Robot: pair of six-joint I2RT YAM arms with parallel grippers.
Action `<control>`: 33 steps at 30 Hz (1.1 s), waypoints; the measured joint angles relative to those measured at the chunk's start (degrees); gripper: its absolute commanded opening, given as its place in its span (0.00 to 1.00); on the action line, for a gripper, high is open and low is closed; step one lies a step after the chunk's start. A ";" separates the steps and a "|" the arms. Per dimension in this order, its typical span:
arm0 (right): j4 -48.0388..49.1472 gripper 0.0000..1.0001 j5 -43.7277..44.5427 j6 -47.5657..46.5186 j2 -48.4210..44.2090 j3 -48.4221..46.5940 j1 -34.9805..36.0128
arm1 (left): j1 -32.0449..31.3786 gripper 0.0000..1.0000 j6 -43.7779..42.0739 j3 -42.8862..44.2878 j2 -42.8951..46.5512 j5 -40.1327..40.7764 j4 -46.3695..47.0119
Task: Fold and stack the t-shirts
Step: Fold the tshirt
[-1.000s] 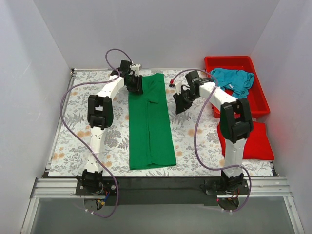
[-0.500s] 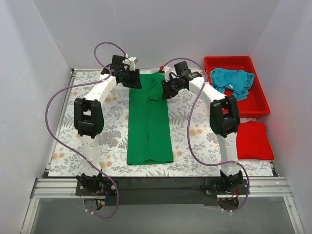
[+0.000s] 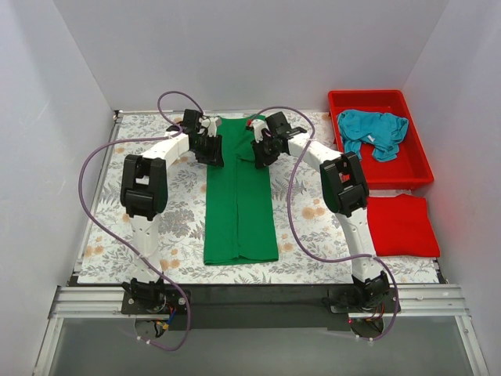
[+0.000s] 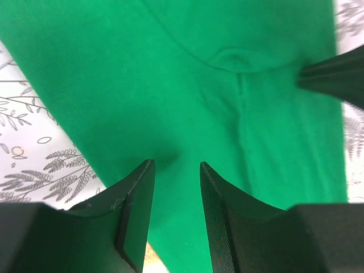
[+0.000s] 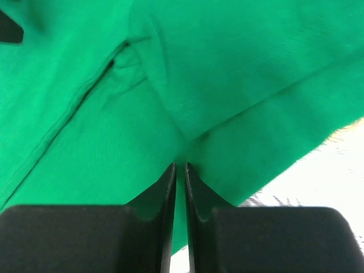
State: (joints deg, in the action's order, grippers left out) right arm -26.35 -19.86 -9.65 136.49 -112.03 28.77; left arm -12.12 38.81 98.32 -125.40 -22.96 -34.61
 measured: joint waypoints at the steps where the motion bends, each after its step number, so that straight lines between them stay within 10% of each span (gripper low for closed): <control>1: 0.83 0.16 0.31 0.44 -0.02 0.57 -0.22 | 0.00 0.36 0.02 0.02 -0.59 0.09 0.02; 21: 8.35 0.16 4.72 2.43 -0.22 2.64 -5.22 | 0.00 0.36 2.08 13.27 -11.69 -1.53 2.47; 28: 8.26 0.34 3.80 -0.02 -0.46 2.16 -5.88 | 0.02 0.41 3.06 14.03 -12.07 -3.50 2.80; 33: 6.49 0.56 1.62 -4.35 -6.73 4.20 -6.69 | 0.02 0.83 2.93 13.62 -9.55 -5.05 1.18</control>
State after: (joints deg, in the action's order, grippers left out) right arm -19.86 -18.24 -14.00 129.75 -107.83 22.09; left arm -12.10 41.74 111.94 -134.96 -28.01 -33.43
